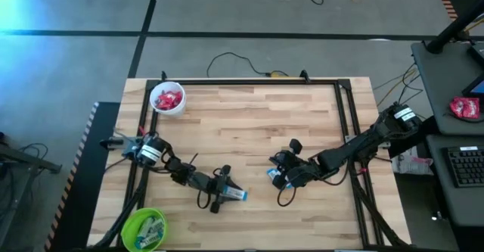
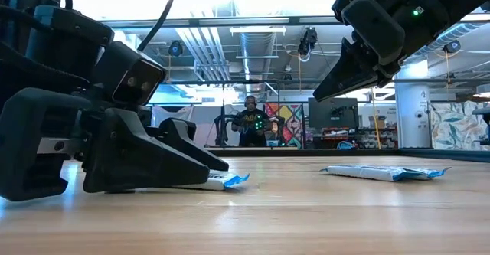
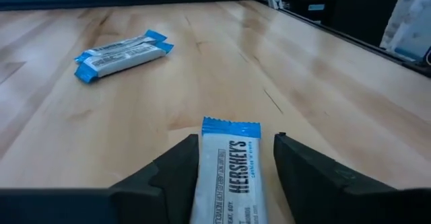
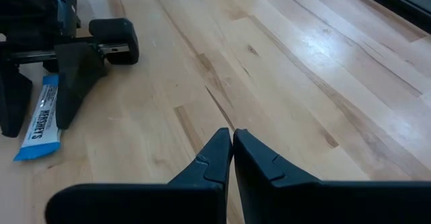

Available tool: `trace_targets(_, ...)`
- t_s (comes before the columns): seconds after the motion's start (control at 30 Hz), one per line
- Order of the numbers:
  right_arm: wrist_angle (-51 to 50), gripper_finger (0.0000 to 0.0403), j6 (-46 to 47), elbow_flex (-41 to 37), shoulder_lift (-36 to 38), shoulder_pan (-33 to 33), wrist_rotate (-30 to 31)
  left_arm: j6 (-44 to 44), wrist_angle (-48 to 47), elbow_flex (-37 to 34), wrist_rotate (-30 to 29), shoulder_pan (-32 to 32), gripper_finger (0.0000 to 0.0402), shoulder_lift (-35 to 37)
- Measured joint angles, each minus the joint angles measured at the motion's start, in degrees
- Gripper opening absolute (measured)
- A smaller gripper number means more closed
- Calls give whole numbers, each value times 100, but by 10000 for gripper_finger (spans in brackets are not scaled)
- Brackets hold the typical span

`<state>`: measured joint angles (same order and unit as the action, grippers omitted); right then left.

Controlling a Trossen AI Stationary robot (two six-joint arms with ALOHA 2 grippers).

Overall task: Sort candy by brand, put in halloween buckets
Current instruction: Put the left blue chocolate bar into the green bucket

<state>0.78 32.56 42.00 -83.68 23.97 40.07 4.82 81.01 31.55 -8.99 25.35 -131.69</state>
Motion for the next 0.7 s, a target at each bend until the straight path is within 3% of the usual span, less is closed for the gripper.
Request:
trace_targets(0.2, 0, 13, 0, 0, 0, 0, 0, 190, -211, 2, 52, 3, 153, 96)
trace_targets(0.43, 0, 13, 0, 0, 0, 0, 0, 338, -1139, 19, 55, 8, 121, 507)
trace_targets(0.7, -1, 13, 0, 0, 0, 0, 0, 412, -1723, 37, 89, -14, 112, 824)
